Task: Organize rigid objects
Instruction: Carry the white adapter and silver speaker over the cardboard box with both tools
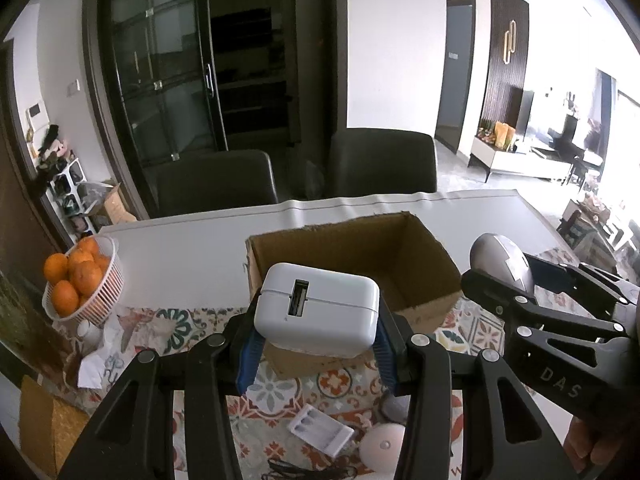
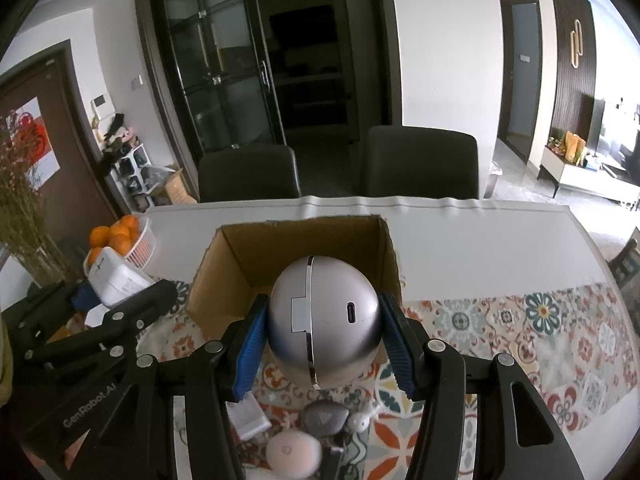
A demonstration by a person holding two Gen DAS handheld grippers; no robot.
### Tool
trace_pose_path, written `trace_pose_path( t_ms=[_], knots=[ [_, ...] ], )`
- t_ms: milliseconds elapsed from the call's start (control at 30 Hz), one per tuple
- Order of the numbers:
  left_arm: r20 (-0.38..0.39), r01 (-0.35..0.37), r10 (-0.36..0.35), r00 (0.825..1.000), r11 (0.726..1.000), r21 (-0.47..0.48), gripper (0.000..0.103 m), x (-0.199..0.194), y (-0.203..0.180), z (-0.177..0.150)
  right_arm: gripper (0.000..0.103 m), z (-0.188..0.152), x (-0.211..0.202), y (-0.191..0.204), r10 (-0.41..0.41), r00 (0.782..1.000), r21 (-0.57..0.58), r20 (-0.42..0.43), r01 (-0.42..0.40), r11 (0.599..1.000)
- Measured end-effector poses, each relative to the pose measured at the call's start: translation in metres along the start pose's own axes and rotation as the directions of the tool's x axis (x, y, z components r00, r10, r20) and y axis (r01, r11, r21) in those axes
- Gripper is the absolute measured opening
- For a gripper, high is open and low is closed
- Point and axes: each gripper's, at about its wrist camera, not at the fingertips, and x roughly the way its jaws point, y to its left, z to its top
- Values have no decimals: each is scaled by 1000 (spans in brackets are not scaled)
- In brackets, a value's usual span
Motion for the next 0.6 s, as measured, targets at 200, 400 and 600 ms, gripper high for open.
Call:
trace_pose_path(
  t_ms=[200, 400, 600],
  knots=[
    [-45, 8, -8, 999, 1000, -9, 47, 18, 7, 23, 55, 25, 18, 0, 1, 1000, -15, -31, -2, 1000],
    [-97, 17, -18, 995, 1000, -10, 47, 40, 11, 40, 55, 45, 38, 2, 6, 997, -39, -80, -9, 999],
    [-201, 34, -37, 979, 999, -21, 47, 75, 11, 54, 55, 58, 67, -7, 21, 985, -24, -174, -26, 999]
  ],
)
